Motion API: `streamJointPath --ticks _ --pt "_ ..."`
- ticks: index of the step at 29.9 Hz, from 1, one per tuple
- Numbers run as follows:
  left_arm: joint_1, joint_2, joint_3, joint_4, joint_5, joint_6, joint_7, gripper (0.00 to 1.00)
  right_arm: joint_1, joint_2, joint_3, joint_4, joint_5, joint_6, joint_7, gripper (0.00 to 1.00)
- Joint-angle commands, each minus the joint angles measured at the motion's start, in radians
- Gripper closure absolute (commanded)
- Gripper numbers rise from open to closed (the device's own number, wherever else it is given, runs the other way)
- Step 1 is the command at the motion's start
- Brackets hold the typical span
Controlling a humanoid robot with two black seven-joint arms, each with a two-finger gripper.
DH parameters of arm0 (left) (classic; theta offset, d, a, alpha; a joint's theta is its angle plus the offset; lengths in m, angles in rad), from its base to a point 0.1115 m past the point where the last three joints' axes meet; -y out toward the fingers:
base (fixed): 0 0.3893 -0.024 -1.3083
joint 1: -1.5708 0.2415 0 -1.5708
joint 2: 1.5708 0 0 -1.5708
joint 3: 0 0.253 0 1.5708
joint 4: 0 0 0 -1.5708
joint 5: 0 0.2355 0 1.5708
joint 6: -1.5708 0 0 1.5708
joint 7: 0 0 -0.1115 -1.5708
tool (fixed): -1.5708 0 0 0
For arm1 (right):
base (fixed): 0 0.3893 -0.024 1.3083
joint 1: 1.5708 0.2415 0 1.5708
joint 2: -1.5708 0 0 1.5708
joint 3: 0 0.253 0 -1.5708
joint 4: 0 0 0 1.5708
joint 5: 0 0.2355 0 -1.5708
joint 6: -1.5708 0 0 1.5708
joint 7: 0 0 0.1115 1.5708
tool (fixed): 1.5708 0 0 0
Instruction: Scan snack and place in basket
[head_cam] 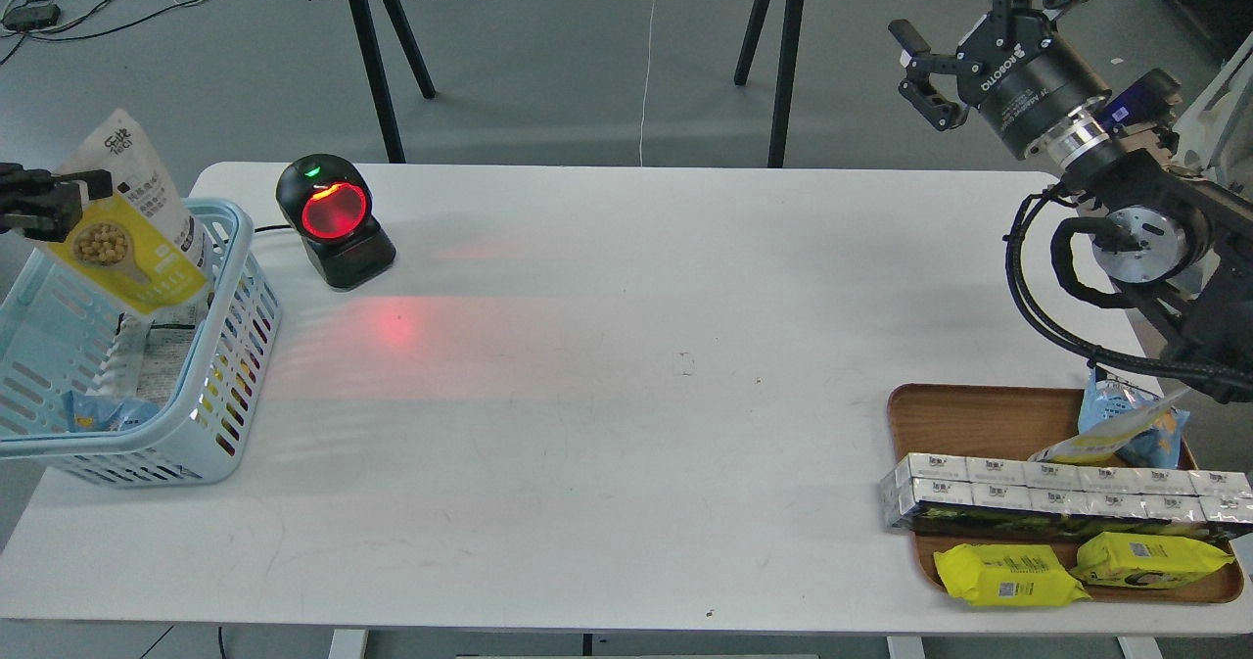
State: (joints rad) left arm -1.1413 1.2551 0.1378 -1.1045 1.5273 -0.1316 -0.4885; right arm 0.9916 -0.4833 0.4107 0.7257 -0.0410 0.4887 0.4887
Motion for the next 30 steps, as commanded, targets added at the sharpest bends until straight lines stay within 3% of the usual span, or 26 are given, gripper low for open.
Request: streamJointPath --ticks 1,7,13,15,17,18,19,23,30 --pt "0.037 -0.034 -0.001 0.023 -0.003 0.012 0.000 1.00 -0.004 0.000 -0.001 0.000 0.003 0.000 0.000 0.01" --pt "0.080 -0.042 -0.001 0.025 -0.001 0.024 0.000 1.00 -0.005 0.000 -0.001 0.000 0.003 0.000 0.000 0.01" --pt "0.086 -0.036 -0.004 0.022 0.001 0.017 0.000 0.89 -0.011 0.000 -0.001 0.001 0.003 0.000 0.000 0.01" --pt "0.083 -0.033 -0.009 0.020 -0.001 0.015 0.000 0.75 -0.011 0.002 -0.003 0.003 0.003 0.000 0.000 0.01" --pt "0.075 -0.033 -0.017 0.011 -0.003 0.009 0.000 0.48 -0.011 0.003 -0.003 0.004 0.003 0.000 0.000 0.01" --pt "0.071 -0.033 -0.026 0.006 -0.004 -0.006 0.000 0.29 -0.011 0.003 -0.004 0.008 0.001 0.000 0.000 0.01" --pt "0.069 -0.036 -0.046 0.006 -0.012 -0.026 0.000 0.19 -0.011 0.003 -0.007 0.014 0.001 0.000 0.000 0.01" --pt "0.072 -0.051 -0.186 0.003 -0.128 -0.132 0.000 0.08 -0.004 0.000 -0.016 0.055 -0.005 0.000 0.000 0.01" --pt "0.072 -0.115 -0.420 -0.044 -0.548 -0.302 0.000 0.06 0.059 -0.009 -0.015 0.054 -0.013 0.000 0.000 0.01"
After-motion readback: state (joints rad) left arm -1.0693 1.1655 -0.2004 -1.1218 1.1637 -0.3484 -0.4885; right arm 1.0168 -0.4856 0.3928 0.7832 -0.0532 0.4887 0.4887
